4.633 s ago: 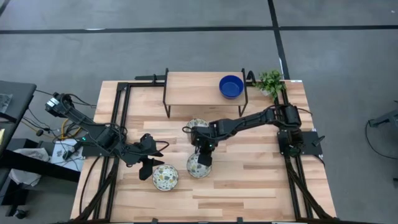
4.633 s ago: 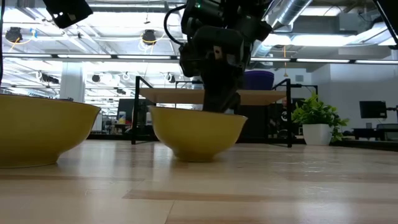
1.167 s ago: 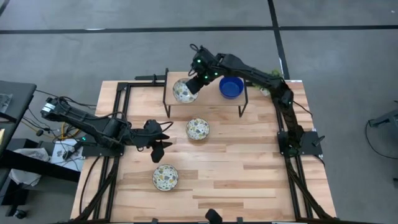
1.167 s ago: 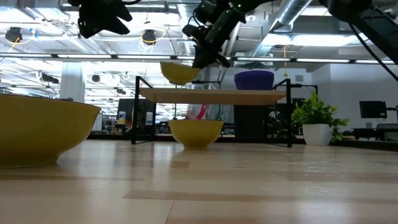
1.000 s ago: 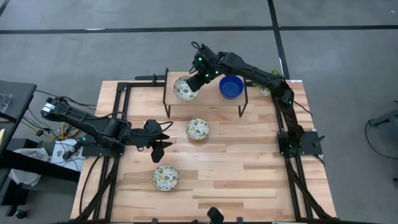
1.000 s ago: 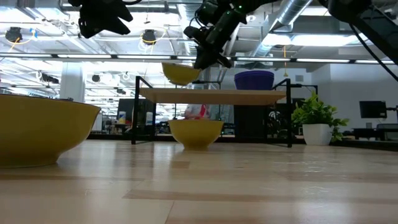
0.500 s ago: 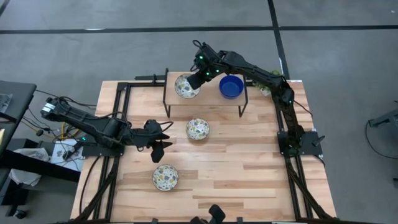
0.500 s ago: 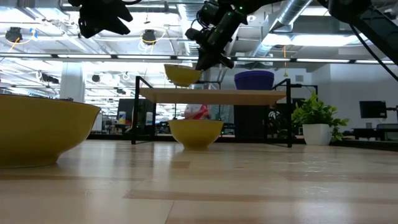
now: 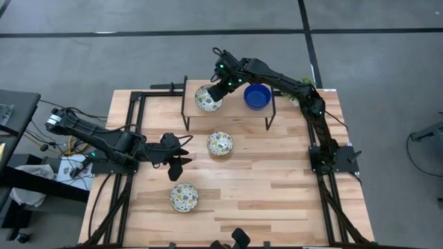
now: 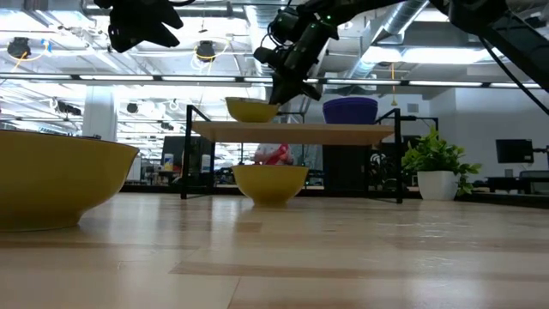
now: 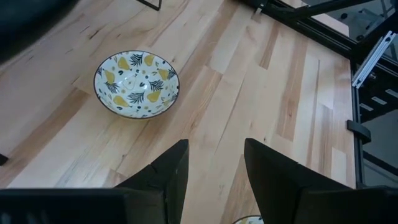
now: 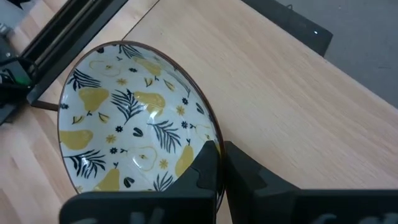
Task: Pick & Place Mini bowls
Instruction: Put the middle white patterned bowl on the shelf
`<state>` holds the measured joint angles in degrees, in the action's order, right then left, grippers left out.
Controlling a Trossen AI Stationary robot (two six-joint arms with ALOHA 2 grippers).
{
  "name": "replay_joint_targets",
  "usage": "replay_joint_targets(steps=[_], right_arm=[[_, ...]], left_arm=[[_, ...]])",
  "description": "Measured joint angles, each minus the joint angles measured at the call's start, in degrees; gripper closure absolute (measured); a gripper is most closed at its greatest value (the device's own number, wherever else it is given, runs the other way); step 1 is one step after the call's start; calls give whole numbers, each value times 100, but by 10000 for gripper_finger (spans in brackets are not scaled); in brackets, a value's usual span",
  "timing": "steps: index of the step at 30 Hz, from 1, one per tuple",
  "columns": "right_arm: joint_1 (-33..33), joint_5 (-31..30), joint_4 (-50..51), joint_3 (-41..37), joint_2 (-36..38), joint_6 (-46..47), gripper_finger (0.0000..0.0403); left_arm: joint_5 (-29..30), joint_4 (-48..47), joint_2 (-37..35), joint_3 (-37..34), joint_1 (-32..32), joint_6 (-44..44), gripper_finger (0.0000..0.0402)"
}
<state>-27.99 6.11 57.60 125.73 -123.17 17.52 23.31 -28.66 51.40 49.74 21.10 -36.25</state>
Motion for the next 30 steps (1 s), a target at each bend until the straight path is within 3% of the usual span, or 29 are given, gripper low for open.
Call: replay_joint_targets(steps=[9,20,30], right_arm=[[17,-11,29,0,2,-96,378],[20,-11,20,0,2,-249,379],[31,-168,17,0,0,-251,338]], left_arm=[[0,6,0,2,0,0,247],[0,6,0,2,1,0,247],[-3,6,0,2,2,0,247]])
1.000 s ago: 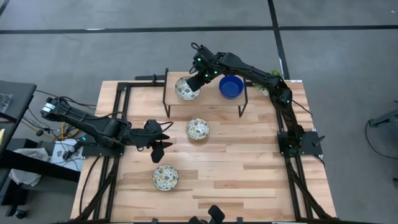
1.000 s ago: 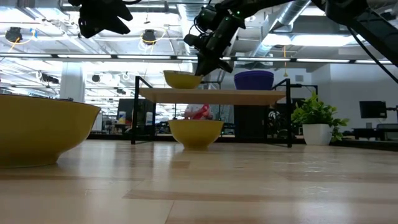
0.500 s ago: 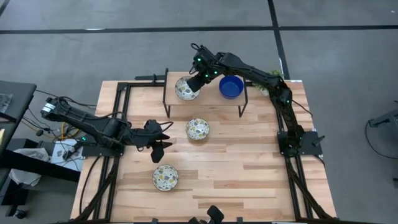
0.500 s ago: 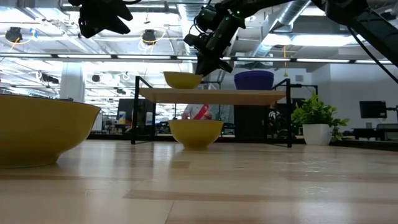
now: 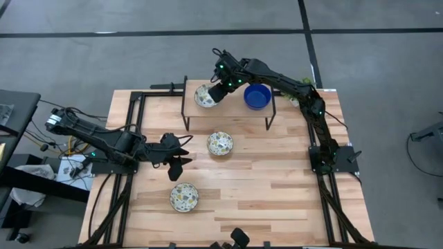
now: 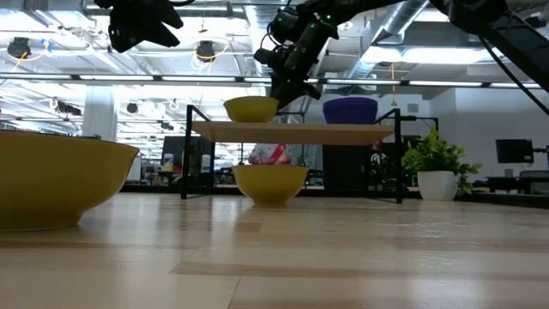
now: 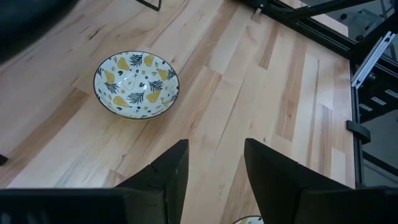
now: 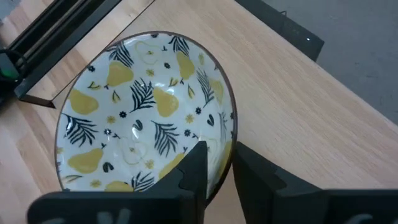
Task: Pick & Place Mini bowls
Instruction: Put the middle white patterned bowl on the shelf, then stack the bottom white patterned bowl on the white patterned bowl on the shelf
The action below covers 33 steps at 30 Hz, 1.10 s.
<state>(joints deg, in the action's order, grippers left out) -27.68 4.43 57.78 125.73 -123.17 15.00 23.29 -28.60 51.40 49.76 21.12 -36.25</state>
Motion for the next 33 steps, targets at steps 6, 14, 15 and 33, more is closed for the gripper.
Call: replay_joint_targets(steps=[6,14,15,33], right_arm=[[1,1,0,0,0,0,322],[0,0,0,0,-1,0,307],[0,0,1,0,-2,0,304],[-28,-195,2,0,-2,-295,221]], left_arm=[[0,0,0,0,-1,0,247],[0,0,0,-1,-1,0,247],[0,0,0,0,0,0,247],[-107,-2,0,0,0,0,247]])
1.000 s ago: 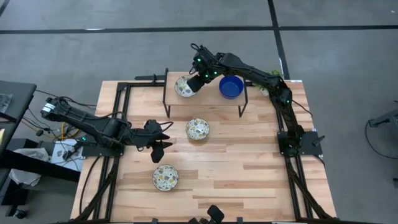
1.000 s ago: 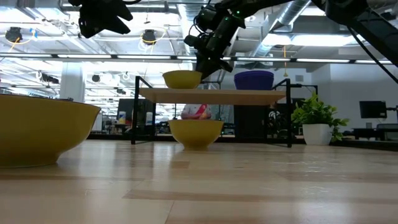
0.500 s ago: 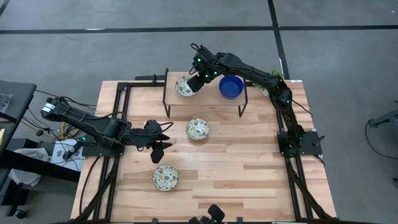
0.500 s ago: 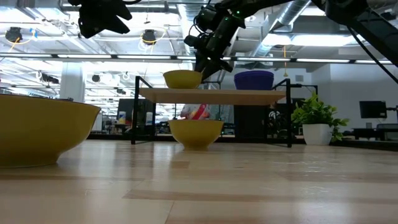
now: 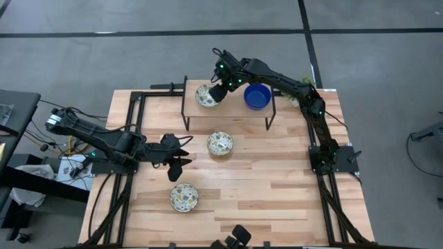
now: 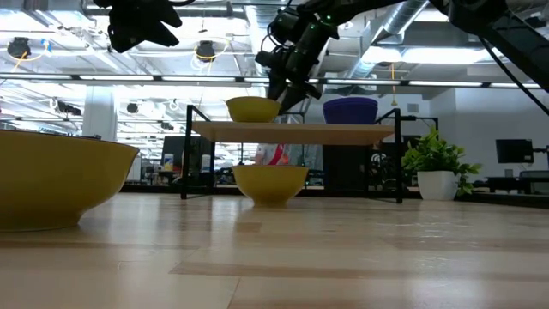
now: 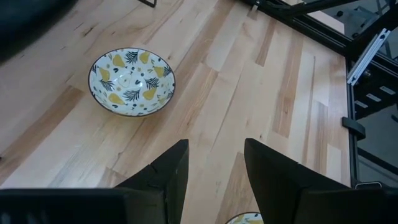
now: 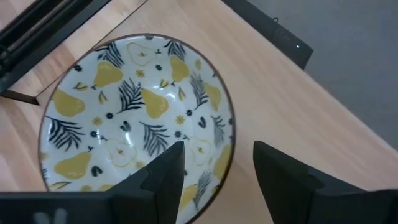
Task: Pick & Place Mini bowls
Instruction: Stack the bottom white patterned bowl on the white patterned bowl on the shelf
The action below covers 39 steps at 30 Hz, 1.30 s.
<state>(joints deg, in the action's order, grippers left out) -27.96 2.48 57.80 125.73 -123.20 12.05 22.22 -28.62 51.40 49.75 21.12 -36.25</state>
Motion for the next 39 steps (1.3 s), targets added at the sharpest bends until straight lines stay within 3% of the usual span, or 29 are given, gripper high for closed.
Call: replay_joint_targets(steps=[8,18,39], right_arm=[[-68,-114,0,5,36,-207,232],[-89,-115,502,933,70,-455,234],[255,-146,518,890,479,-654,271]], left_arm=[[0,2,0,0,0,-1,247],[1,2,0,-2,0,-15,247],[2,22,-2,0,225,-201,247]])
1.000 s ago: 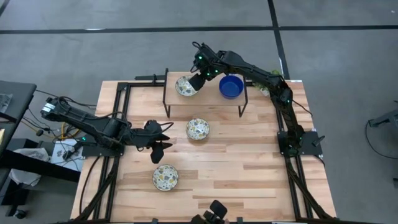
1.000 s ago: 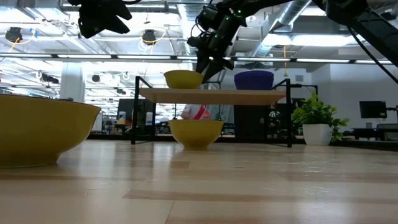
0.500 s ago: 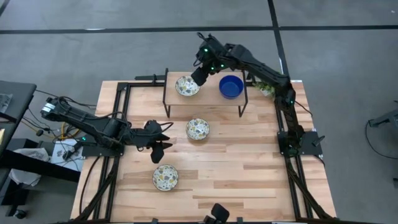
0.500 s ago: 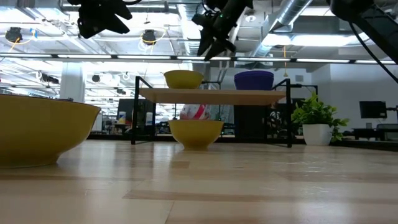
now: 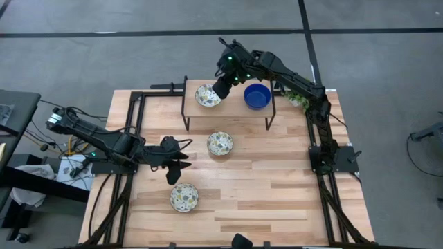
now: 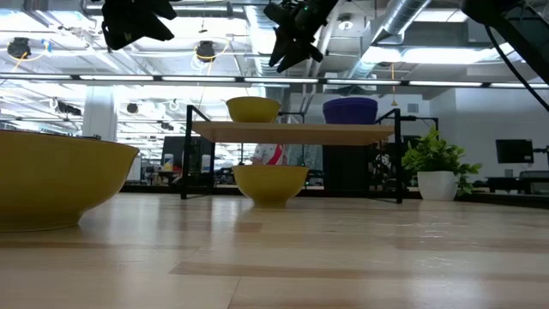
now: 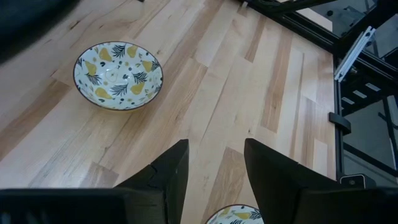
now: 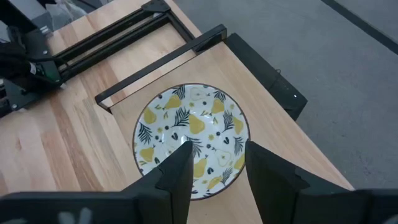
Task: Pick & Place Mini bowls
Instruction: Stack the bottom white patterned bowl on the white patterned bowl on the shelf
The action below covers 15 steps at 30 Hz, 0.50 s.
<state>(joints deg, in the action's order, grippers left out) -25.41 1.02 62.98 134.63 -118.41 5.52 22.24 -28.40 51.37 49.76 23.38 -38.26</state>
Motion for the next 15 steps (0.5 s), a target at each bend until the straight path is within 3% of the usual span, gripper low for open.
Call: replay_joint_targets(steps=[15], right_arm=[[197,35,527,0,55,-168,284]], left_arm=[[30,-9,2,-2,268,-155,247]])
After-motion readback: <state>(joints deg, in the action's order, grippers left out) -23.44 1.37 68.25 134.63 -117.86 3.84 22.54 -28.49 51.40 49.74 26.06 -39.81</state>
